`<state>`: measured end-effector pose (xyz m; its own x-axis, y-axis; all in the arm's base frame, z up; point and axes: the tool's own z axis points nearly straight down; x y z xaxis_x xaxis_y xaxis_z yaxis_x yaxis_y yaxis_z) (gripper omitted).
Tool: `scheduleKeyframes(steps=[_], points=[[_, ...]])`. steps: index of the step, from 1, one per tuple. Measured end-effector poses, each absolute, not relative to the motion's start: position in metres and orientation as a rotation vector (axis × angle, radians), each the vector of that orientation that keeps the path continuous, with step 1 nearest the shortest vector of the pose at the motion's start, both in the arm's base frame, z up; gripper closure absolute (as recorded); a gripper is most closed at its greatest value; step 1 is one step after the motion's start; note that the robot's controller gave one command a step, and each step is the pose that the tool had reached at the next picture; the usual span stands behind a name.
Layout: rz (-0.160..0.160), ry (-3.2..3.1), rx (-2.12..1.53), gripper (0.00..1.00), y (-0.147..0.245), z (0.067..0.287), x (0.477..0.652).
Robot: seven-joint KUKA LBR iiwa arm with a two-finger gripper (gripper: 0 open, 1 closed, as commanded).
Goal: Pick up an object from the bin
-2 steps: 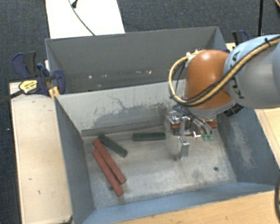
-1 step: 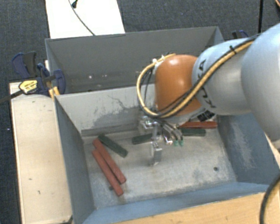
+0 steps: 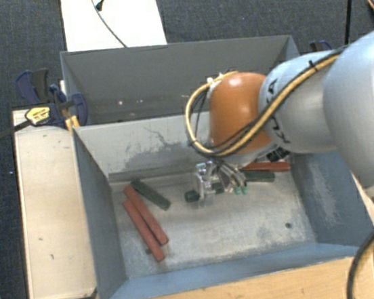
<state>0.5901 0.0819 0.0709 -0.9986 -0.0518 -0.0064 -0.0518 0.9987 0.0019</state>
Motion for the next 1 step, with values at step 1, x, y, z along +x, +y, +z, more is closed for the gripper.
scheduleKeyframes(steps=[1], points=[[0.0, 3.124, -0.208, 1.0, 0.0604, 0.1935, 0.5626]])
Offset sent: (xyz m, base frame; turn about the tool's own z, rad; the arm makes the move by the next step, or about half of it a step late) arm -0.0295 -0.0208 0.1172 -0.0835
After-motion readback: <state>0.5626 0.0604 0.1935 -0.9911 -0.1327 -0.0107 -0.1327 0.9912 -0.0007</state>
